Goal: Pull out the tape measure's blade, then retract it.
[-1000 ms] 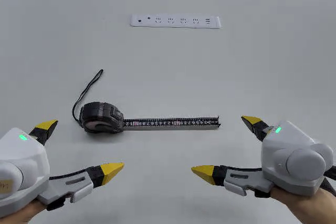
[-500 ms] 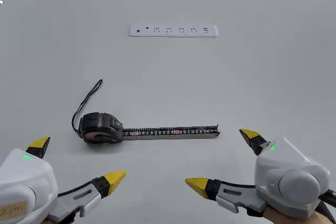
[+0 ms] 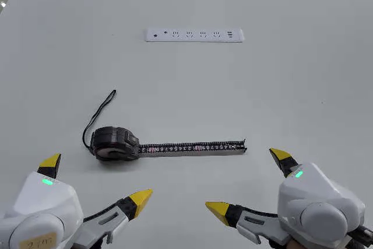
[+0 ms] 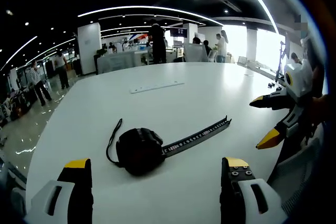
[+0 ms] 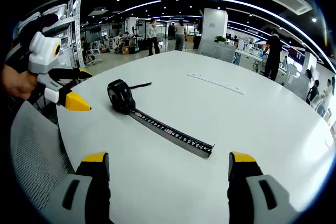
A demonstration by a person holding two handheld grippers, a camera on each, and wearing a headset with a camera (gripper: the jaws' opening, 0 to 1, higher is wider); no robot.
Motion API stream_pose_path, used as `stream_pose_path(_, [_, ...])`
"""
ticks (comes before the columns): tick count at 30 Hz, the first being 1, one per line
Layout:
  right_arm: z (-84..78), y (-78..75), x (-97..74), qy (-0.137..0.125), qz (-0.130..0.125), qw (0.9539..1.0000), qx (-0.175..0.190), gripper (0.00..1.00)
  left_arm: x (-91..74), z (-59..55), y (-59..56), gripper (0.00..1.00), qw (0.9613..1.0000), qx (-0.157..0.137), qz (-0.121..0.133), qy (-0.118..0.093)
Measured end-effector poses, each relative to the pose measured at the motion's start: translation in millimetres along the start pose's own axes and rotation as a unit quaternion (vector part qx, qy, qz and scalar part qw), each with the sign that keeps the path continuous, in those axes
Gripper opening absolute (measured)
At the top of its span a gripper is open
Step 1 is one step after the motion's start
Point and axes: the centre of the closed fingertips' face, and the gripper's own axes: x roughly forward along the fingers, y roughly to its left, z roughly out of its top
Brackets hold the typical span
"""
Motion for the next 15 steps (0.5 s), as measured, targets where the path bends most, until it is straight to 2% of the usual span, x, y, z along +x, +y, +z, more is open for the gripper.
stream_pose_path(6, [-3.7, 6.3, -1.9, 0.004, 0.003, 1.0000, 0.005, 0.96, -0.7, 0.9, 2.6, 1.00, 0.9999, 0.001, 0.016, -0.001])
stream_pose_path(15, [-3.6, 3.1, -3.2, 0.003, -0.002, 1.0000, -0.004, 0.95, 2.5, 0.5, 1.3, 1.00, 0.9992, -0.024, 0.030, 0.001])
